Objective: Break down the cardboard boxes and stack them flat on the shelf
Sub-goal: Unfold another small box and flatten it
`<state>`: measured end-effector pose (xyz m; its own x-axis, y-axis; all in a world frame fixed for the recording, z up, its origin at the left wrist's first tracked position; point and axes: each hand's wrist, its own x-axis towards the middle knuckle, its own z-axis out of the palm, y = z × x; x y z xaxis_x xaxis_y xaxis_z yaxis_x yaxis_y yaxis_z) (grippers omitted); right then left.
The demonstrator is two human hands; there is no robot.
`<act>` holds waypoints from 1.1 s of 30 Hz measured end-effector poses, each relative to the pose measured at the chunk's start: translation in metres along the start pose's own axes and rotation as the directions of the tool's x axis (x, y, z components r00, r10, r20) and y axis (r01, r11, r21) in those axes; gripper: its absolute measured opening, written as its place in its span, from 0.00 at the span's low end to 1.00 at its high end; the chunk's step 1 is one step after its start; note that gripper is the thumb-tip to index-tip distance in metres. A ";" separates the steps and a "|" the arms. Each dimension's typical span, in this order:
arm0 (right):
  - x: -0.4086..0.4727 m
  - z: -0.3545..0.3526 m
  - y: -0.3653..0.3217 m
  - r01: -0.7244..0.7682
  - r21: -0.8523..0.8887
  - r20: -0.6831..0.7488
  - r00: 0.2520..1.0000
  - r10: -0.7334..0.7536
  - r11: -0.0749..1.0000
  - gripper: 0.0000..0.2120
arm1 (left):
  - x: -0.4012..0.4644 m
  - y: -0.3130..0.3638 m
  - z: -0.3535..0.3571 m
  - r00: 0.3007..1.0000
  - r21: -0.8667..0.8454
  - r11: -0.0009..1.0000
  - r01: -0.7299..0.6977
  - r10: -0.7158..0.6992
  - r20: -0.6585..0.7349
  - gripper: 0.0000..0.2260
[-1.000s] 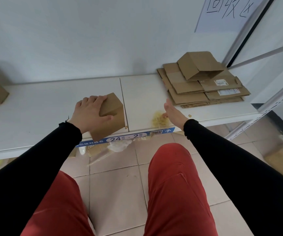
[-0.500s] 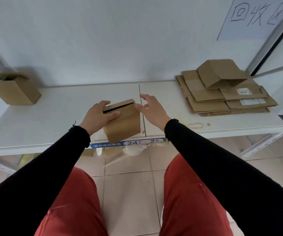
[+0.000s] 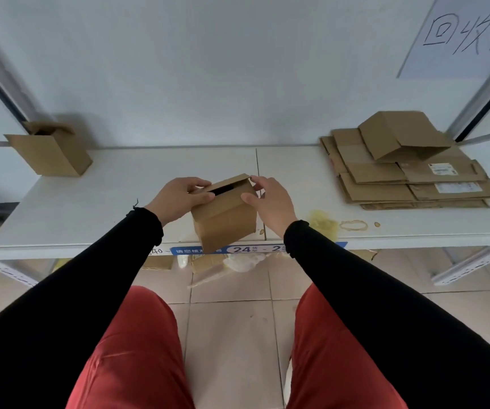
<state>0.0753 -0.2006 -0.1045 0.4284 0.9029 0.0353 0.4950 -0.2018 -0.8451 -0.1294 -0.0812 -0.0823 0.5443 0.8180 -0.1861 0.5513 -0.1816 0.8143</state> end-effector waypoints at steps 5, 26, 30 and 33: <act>-0.003 0.005 0.000 -0.003 0.225 -0.016 1.000 0.007 0.974 0.10 | -0.002 0.011 0.000 0.995 -0.119 0.990 0.080 -0.087 -0.054 0.18; 0.018 -0.020 -0.034 0.141 -0.186 0.439 0.897 -0.046 0.972 0.18 | -0.001 0.018 0.009 0.979 0.111 0.983 0.146 -0.128 -0.159 0.34; 0.021 -0.024 -0.040 0.221 -0.282 0.489 0.870 -0.059 0.934 0.18 | 0.002 0.024 0.009 0.985 0.163 0.975 0.147 -0.130 -0.113 0.36; 0.016 -0.025 -0.040 0.233 -0.251 0.451 0.887 -0.100 0.939 0.12 | 0.003 0.032 0.007 0.985 0.076 0.984 0.163 -0.157 -0.070 0.29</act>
<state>0.0816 -0.1876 -0.0568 -0.0104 0.9921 -0.1251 0.7547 -0.0743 -0.6519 -0.1056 -0.0885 -0.0607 0.4050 0.8727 -0.2728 0.6789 -0.0871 0.7290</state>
